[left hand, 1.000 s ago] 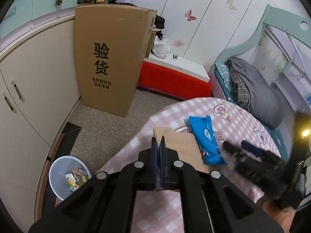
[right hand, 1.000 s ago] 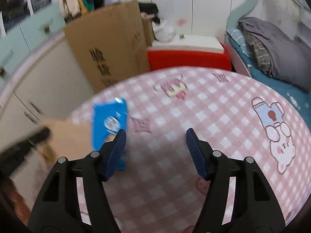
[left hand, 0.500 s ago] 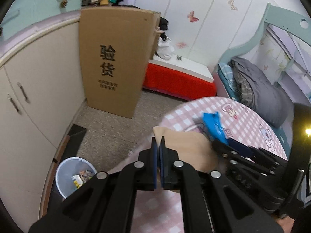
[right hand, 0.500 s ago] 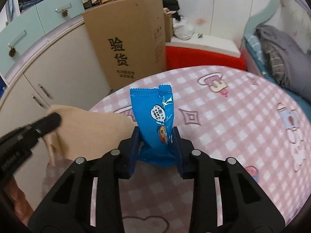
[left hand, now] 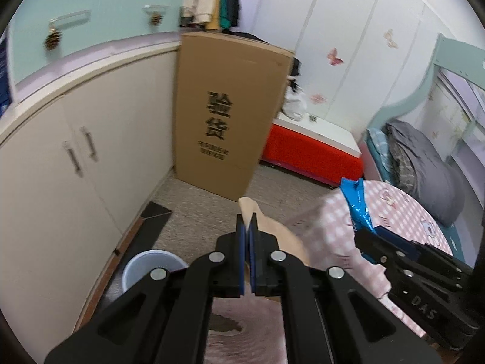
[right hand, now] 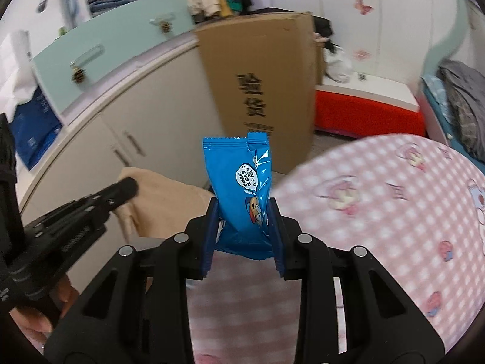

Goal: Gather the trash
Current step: 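Carry the bag and blue pouch over the bin and open the right tool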

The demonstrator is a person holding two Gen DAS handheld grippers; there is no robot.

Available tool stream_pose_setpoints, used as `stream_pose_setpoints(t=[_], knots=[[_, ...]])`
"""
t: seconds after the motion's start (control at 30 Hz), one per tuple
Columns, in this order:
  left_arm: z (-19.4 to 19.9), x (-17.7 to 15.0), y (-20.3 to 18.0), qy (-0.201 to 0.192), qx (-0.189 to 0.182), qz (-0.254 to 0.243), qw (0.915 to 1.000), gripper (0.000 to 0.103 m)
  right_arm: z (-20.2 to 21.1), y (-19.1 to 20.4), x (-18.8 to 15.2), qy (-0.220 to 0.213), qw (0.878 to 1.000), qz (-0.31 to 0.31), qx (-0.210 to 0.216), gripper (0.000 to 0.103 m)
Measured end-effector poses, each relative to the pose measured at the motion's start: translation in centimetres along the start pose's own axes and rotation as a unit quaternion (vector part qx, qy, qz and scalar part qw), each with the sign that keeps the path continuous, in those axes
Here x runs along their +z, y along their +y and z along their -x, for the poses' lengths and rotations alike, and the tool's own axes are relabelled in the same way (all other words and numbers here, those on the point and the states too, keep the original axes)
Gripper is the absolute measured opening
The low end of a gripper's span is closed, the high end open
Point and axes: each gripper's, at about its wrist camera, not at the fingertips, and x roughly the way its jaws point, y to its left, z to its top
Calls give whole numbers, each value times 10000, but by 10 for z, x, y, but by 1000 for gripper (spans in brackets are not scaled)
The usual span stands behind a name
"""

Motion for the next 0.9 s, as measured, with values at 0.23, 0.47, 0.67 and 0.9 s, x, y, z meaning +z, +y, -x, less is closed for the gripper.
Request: stream_pose_setpoints(t=[0.23, 0.47, 0.67, 0.9], knots=[[20, -1, 70, -90, 457, 298, 9985, 3, -31, 73, 2, 148, 9982, 317, 486, 31], [14, -4, 142, -37, 1095, 625, 9920, 3, -81, 129, -5, 422, 9936, 522, 912, 35], [-3, -9, 192, 208, 1521, 867, 9843, 3, -136, 147, -20, 757, 9905, 634, 956, 72], [-29, -21, 204, 509, 1596, 848, 9822, 3, -136, 138, -30, 631, 9932, 669, 708, 73]])
